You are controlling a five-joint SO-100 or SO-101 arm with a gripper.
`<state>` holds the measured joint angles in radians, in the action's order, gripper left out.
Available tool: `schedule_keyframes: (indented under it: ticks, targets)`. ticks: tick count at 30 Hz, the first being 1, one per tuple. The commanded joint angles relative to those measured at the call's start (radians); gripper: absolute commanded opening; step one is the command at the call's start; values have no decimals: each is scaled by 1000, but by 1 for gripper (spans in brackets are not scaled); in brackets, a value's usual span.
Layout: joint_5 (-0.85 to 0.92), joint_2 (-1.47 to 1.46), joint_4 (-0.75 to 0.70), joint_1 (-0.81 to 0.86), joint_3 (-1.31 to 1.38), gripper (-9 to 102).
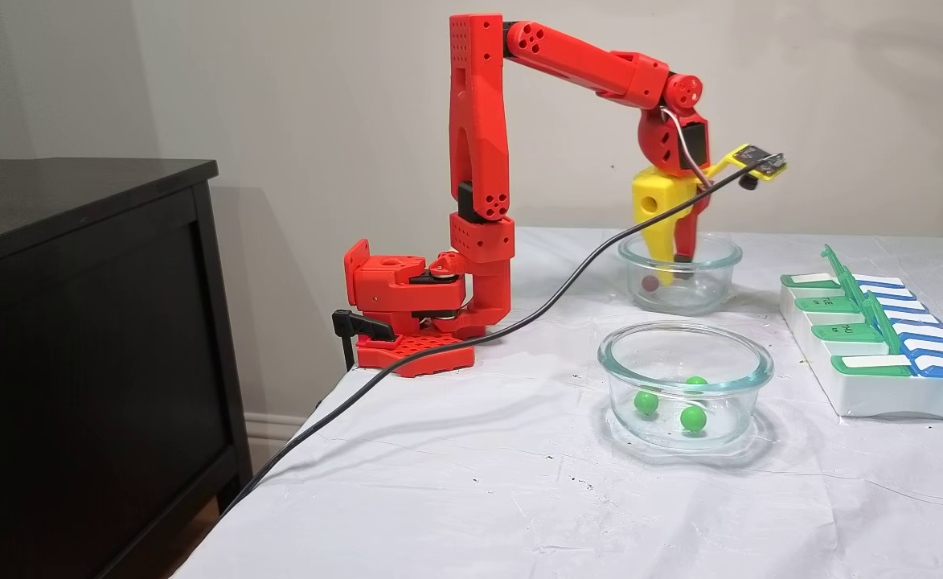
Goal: Sort medicines into box.
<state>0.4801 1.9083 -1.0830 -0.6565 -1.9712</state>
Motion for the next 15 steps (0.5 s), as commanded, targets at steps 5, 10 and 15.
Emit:
schedule_keyframes:
  ticks: [5,10,15]
  targets:
    - [-124,-11,-81,-60,74,22]
    - [-133,-31,-114,-77,71,20]
    - [-144,-63,-132,-110,54,19]
